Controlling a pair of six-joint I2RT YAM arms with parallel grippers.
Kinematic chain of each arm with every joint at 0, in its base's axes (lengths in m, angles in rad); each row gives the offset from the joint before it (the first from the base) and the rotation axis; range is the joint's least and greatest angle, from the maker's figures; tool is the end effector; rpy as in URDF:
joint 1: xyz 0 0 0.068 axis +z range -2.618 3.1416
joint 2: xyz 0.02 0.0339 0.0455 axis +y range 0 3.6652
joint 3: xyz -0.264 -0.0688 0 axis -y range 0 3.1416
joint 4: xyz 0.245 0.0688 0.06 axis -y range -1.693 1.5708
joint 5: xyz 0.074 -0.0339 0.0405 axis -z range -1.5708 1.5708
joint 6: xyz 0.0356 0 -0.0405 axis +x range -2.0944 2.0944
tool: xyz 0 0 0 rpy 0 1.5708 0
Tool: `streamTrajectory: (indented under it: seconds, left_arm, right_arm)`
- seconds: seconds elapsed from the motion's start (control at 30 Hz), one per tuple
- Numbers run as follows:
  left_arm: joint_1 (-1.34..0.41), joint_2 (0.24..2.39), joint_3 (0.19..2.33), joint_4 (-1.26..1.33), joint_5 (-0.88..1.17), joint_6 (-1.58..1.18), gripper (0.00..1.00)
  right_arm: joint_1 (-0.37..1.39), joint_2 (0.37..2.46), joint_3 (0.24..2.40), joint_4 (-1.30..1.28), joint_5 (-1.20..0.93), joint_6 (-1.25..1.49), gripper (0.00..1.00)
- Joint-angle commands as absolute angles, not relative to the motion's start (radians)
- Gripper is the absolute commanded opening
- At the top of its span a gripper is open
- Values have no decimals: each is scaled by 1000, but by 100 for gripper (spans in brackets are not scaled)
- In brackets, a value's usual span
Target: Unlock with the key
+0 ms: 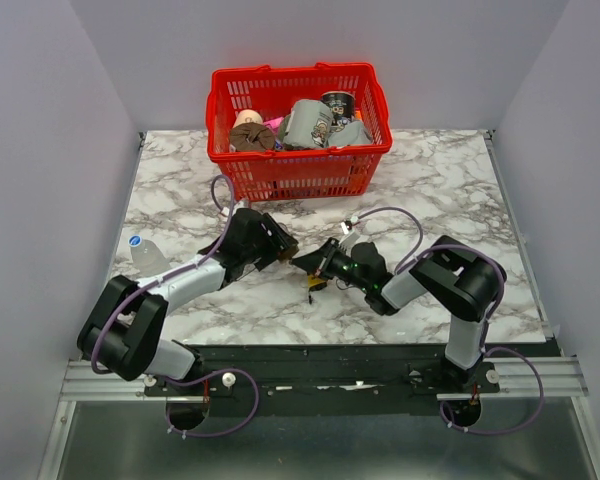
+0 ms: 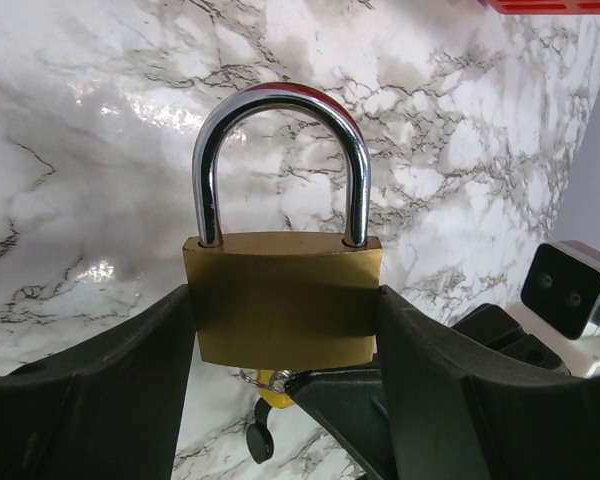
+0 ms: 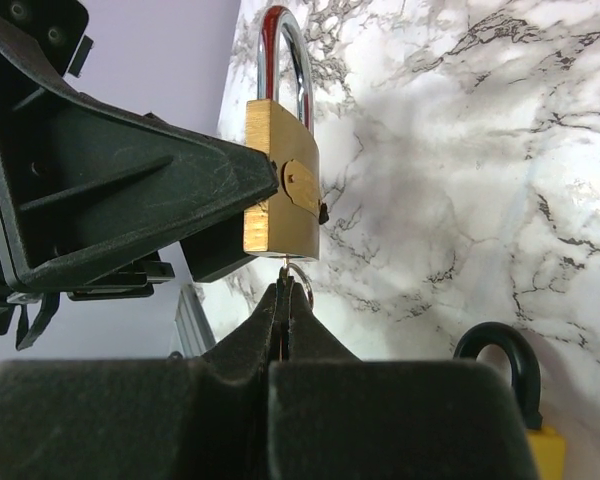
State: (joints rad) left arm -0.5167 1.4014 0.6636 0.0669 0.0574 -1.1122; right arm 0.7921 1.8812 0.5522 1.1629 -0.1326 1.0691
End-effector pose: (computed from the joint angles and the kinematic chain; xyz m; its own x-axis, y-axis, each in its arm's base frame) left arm 0.2450 -0.1416 0.1852 -0.7166 -0.6225 -0.3148 -0.2491 0.6498 -0.7181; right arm 0.2252 0.2349 0.1233 -0.7548 0.4724 -0.4551 -0.2816 0.3934 0.8752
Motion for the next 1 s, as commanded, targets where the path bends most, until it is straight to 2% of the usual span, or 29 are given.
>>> streamTrajectory:
  seconds: [0.0,0.33,0.8,0.97]
  left_arm:
    - [-554,1338,660,89,150,-1074,0]
    - [-604,1278,660,109,109,-1026,0]
    - [-624,1258,632,230,175,-1025,0]
    - [-627,1264,661,166,157,-1006,0]
  right_arm:
    - [746,1850,535,1273,-44,1114,1]
    - [721,1862,514,1344,-71,1193,1]
    - [692,1855,488,1430,-95,1252,1]
    - [692,1832,482,1399,-106,1204,1]
